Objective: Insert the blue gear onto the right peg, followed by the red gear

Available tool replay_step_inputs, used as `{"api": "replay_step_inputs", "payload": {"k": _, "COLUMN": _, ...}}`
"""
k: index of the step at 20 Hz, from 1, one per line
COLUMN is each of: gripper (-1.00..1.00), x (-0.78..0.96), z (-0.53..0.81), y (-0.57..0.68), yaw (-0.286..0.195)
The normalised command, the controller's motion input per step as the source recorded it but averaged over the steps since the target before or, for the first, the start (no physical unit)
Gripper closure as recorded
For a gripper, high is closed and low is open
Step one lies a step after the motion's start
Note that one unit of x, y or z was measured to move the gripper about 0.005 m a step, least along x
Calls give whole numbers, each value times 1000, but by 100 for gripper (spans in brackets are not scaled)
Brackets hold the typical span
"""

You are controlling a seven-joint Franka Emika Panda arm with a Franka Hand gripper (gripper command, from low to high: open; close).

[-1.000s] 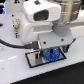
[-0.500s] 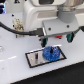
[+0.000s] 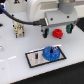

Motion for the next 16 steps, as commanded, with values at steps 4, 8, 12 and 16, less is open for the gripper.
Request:
{"api": "replay_step_inputs", "payload": {"k": 4, "gripper": -100, "x": -503, "z": -120, "y": 317, "yaw": 0}}
{"api": "replay_step_inputs", "payload": {"k": 8, "gripper": -100, "x": -361, "z": -244, "y": 284, "yaw": 0}}
{"api": "replay_step_inputs", "payload": {"k": 12, "gripper": -100, "x": -238, "z": -353, "y": 240, "yaw": 0}}
{"api": "replay_step_inputs", "payload": {"k": 16, "gripper": -100, "x": -168, "z": -398, "y": 146, "yaw": 0}}
